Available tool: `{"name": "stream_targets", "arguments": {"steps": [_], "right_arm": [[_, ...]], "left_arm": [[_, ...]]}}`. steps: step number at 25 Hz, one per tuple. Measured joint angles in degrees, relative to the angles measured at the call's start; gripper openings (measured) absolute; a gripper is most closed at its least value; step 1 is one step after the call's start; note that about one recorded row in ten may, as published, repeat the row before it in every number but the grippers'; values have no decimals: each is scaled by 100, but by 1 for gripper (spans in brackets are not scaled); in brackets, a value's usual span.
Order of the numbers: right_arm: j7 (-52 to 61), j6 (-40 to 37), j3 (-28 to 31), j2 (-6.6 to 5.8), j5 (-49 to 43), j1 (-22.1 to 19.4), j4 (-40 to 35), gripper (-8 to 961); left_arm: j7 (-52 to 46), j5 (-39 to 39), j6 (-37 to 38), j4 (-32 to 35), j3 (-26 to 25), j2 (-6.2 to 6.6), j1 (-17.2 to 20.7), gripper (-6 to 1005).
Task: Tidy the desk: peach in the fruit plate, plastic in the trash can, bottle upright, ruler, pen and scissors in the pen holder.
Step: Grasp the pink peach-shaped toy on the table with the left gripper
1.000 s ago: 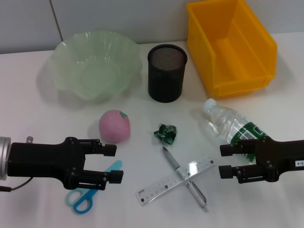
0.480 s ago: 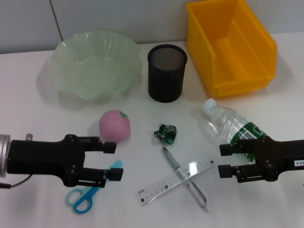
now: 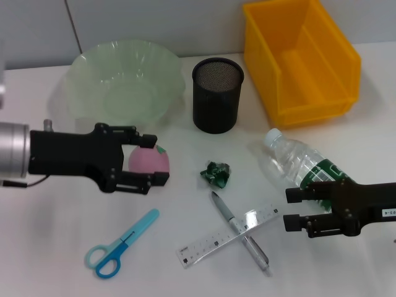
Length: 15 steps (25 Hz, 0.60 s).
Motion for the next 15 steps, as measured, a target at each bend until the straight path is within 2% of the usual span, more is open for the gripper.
{"name": "stream_targets", "arguments": {"steps": [5, 7, 15], "right_arm": [[0, 0, 25, 1, 0, -24, -2, 757], [0, 0, 27, 1, 0, -36, -18, 757], [0, -1, 38, -2, -4, -49, -36, 756]], "left_arm": [[-6, 1083, -693, 349, 1, -338, -198, 785], [-35, 1440, -1086, 358, 43, -432, -276, 785], [-153, 1516, -1890, 266, 477, -445, -279, 785]]}}
